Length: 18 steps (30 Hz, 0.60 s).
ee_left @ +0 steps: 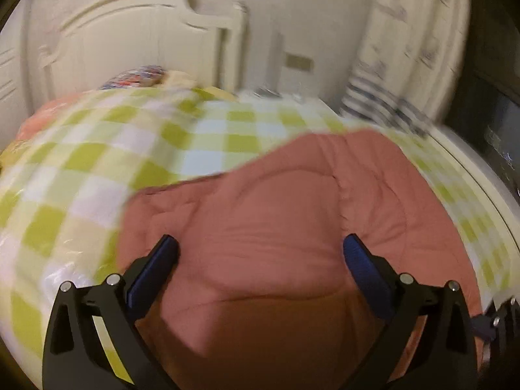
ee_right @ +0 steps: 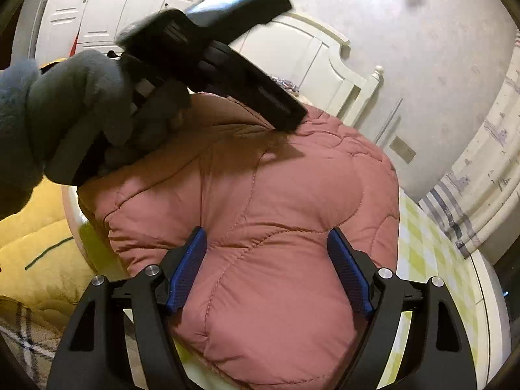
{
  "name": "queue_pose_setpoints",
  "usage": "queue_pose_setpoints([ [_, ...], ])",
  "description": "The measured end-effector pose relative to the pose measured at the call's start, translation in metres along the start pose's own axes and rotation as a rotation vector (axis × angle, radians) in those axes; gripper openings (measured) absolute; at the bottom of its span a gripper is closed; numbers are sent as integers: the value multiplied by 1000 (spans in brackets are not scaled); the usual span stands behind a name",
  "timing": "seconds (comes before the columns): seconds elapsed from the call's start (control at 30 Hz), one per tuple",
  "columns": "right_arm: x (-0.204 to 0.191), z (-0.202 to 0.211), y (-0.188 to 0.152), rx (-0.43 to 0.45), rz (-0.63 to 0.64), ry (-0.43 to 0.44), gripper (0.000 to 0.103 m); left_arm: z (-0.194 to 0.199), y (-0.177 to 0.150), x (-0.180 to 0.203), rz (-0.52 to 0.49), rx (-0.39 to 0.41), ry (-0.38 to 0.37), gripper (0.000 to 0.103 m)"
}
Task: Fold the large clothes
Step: 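Press the folded jacket down with the right tool while the left tool holds it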
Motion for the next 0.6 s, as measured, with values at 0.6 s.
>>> queue_pose_setpoints([
  [0.6,160,-66,79,-2,-403,60,92,-2,-6,-3,-24,-16,96,101],
])
Point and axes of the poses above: each gripper's, at about its wrist camera, not at the fingertips, and z roughly against the way its jaws point, x to its right, y to its top, the point moved 3 cm from there along -z, roughly the way its jaws point, and after that the axes turned 9 degrees about -y, right-handed, at the moved point
